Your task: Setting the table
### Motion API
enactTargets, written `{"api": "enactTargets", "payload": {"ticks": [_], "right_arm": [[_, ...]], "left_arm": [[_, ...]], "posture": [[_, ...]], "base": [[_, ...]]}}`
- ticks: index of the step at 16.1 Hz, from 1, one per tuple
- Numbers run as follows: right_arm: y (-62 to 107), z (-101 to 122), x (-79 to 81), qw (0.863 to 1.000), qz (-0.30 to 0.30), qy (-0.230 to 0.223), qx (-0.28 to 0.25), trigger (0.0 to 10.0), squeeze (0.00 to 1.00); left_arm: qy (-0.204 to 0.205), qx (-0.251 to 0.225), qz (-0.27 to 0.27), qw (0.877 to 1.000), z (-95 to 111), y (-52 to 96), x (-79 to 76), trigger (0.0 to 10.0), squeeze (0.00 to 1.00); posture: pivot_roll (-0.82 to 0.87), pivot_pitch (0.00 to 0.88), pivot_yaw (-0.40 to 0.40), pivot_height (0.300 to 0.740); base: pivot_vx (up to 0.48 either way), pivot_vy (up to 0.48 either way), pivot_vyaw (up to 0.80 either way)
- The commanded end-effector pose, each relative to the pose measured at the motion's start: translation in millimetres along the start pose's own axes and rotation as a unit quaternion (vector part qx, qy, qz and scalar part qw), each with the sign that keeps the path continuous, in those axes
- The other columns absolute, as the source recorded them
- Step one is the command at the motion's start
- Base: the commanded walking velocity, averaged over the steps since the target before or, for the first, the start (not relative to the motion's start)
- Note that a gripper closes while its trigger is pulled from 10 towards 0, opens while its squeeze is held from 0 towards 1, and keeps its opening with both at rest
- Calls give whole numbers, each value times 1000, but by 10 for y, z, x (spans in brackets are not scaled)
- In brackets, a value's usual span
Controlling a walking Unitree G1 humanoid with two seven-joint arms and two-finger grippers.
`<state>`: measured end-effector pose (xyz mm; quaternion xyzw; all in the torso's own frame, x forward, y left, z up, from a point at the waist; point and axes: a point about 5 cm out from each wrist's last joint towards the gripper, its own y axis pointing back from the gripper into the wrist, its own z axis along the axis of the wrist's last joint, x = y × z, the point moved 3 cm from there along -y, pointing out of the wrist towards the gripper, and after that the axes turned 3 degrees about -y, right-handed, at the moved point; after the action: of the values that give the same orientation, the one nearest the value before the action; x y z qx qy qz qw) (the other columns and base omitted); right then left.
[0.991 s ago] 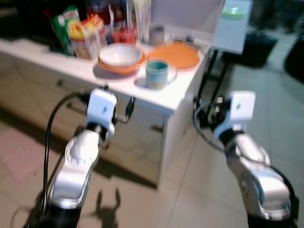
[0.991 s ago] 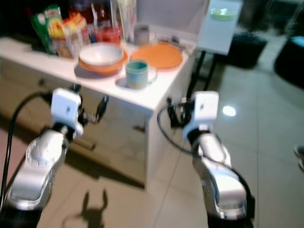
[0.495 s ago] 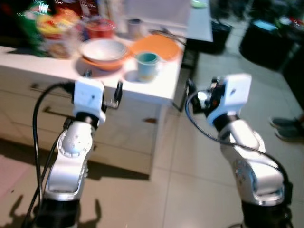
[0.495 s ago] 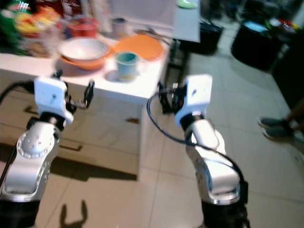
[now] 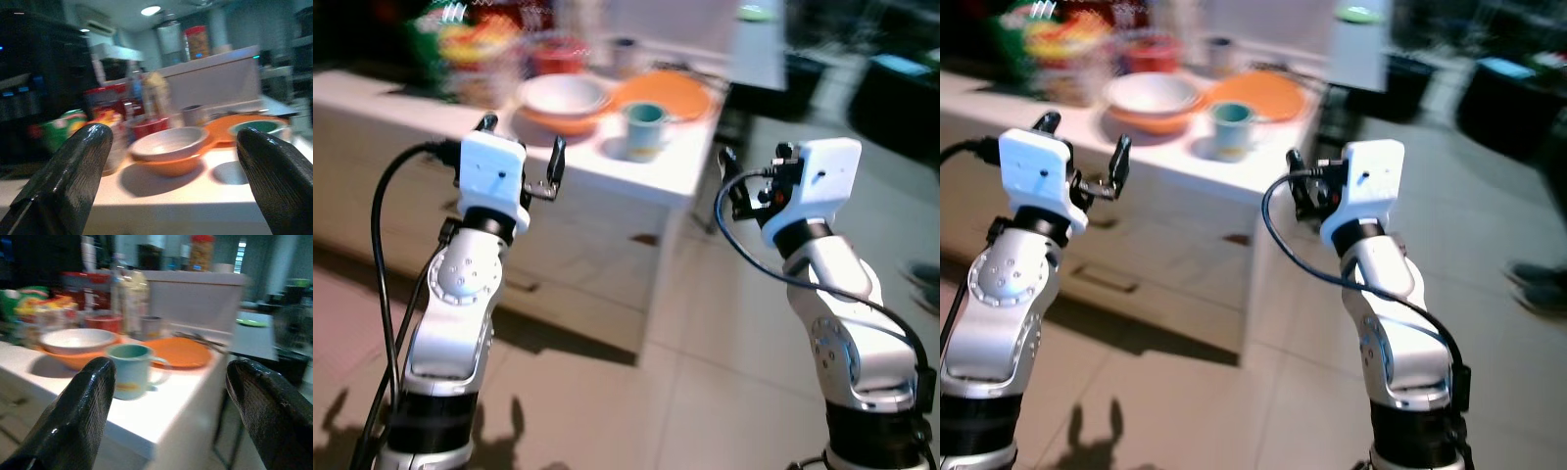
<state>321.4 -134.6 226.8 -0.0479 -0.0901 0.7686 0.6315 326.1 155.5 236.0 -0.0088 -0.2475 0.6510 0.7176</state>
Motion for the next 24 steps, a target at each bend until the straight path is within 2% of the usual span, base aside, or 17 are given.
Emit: {"api": "enactTargets", "payload": {"ticks": [1, 10, 13, 17, 18, 22, 24], "right_arm": [[-28, 83, -6, 1000, 2, 5, -16, 10000, 0], [-44, 98, 1, 1000, 13, 10, -14, 10000, 0], [-37, 115, -10, 1000, 8, -11, -22, 10000, 0], [-28, 207, -92, 999, -3, -16, -35, 10000, 0], [-24, 226, -120, 999, -9, -33, -35, 10000, 0], [13, 245, -125, 998, -16, -48, -33, 10000, 0], [30, 295, -161, 996, -39, -62, -43, 10000, 0]], "left_arm": [[-7, -10, -7, 1000, 69, -11, -11, 10000, 0], [-8, -2, -17, 1000, 50, -29, -17, 10000, 0], [-10, -2, -19, 1000, 52, -38, -11, 10000, 0], [-8, -4, -27, 1000, 50, -45, -13, 10000, 0], [-5, -6, -33, 999, 56, -51, -17, 10000, 0], [6, -13, -51, 999, 78, -58, -51, 10000, 0], [11, -15, -60, 998, 73, -62, -56, 10000, 0]], "posture": [[26, 0, -30, 740], [19, 0, -33, 740], [19, 0, -32, 740], [14, 0, -26, 740], [14, 0, -25, 740], [16, 0, -17, 740], [17, 0, -10, 740]], "base": [[341, 0, 800], [356, 0, 800], [361, 0, 0], [357, 0, 0], [360, 0, 0], [358, 0, -781], [354, 0, -394]]}}
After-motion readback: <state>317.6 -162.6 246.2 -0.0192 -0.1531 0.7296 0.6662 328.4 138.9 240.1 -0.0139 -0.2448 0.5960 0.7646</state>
